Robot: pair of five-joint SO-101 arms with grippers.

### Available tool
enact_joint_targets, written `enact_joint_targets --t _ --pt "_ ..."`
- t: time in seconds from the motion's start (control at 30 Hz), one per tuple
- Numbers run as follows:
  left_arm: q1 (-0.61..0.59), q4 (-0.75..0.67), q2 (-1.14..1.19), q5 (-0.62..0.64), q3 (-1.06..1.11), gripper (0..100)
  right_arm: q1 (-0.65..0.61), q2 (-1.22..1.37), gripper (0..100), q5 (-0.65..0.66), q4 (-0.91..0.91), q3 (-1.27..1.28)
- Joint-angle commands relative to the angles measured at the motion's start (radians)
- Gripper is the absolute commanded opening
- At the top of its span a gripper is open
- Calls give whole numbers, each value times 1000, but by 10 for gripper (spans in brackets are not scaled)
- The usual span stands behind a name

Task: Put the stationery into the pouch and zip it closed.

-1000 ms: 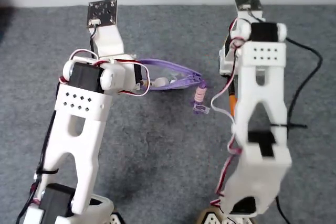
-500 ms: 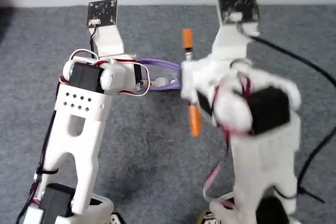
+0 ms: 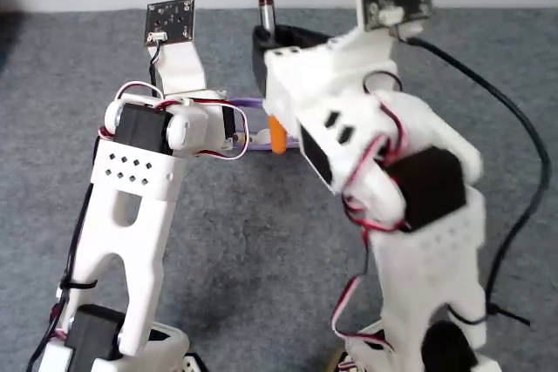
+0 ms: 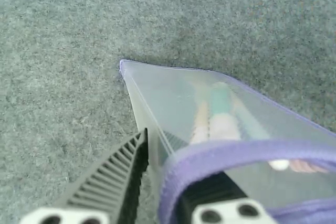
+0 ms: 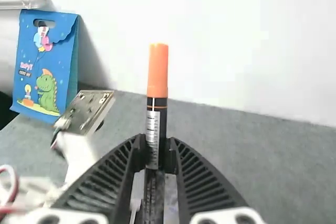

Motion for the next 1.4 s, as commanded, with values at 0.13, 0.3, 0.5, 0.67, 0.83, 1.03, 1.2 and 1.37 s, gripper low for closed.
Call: enact_joint_targets --t 0.13,0.3,0.5,0.67,0.83,1.03,1.2,1.37 --pt "2 -2 0 -38 4 33 24 120 8 63 -159 0" --pt "2 -2 0 -38 4 33 27 148 8 107 -189 0" --pt "2 -2 0 -38 4 33 27 94 8 114 -182 87" --pt "2 -2 0 -38 7 33 25 -124 8 163 -278 381" --pt "2 -9 0 -38 41 33 35 -335 8 236 -599 733" --pt "2 -3 0 -38 42 33 22 -375 8 278 -808 884" --pt "2 -5 0 -40 42 33 -2 -375 8 311 -820 964" --pt "2 -5 0 -40 42 33 51 -386 8 459 -984 1154"
